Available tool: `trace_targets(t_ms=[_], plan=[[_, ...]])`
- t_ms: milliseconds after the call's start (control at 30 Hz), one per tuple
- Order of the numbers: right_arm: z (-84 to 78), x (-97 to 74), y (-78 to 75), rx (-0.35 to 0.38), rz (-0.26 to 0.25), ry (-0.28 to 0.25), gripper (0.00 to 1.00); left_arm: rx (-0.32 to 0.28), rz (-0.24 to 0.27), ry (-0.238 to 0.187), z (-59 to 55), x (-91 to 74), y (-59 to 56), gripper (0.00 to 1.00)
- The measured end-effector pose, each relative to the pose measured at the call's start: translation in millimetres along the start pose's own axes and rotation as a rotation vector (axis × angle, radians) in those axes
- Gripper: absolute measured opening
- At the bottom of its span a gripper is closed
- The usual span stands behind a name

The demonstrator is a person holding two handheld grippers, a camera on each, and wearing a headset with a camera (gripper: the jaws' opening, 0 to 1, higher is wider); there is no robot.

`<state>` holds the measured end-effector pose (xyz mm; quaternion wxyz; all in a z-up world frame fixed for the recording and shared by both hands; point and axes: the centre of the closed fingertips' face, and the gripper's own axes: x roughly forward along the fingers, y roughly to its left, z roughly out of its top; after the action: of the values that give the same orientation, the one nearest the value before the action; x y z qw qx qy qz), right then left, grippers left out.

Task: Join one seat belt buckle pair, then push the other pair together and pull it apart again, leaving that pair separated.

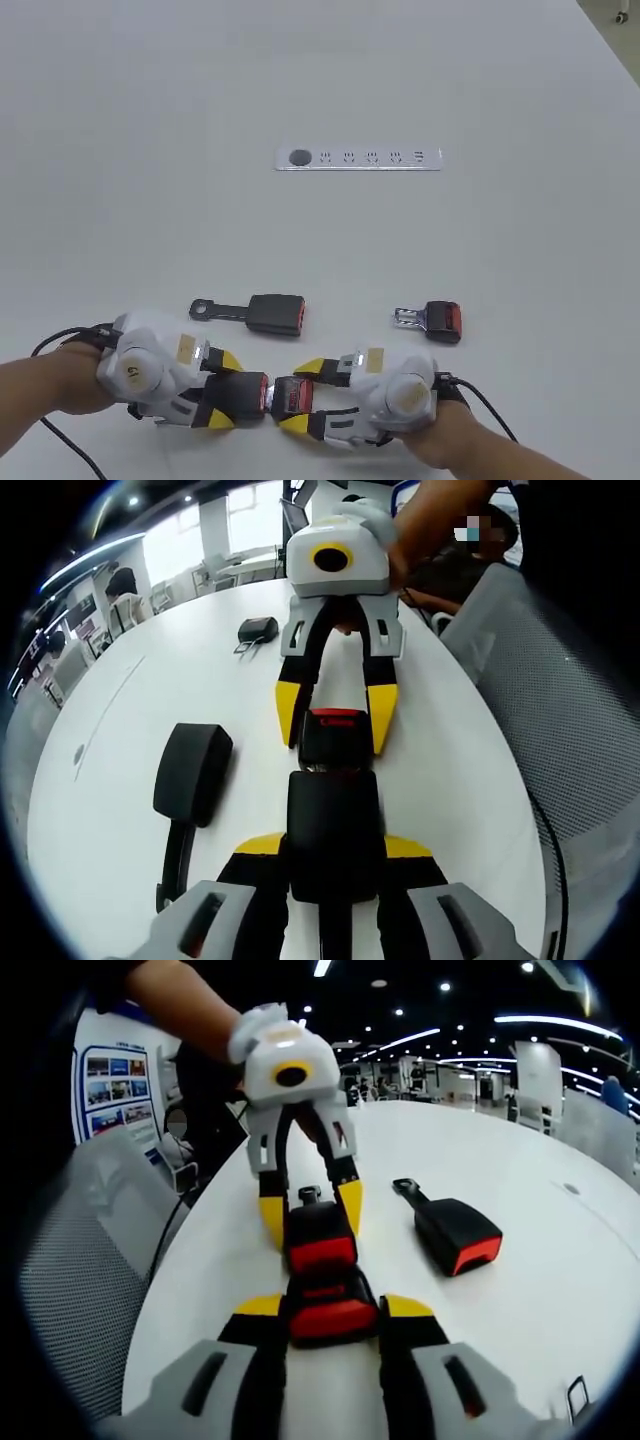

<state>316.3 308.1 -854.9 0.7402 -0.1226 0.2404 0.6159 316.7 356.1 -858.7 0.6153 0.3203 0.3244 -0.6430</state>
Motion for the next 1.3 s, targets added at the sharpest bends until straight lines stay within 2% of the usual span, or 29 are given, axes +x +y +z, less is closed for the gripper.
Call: trace_targets(t_ms=[967,1167,1300], plan=[[-0.5,-0.2,-0.8,0.002,-0.006,-0.01,0.35,-0.012,-0.005,-0.006,-1.1,-0.2,1.0,0.35],[1.3,0.6,-1.4,0.026,0.005,0.008,0.37,-0.021,-0.003,0.018,-0.5,0.3,0.7,0.35],[1.6,1.3,0.4,0.004,-0.011,0.055,0.38,-0.025,0.0,0.044,-0.1,1.2,0.8,0.36]])
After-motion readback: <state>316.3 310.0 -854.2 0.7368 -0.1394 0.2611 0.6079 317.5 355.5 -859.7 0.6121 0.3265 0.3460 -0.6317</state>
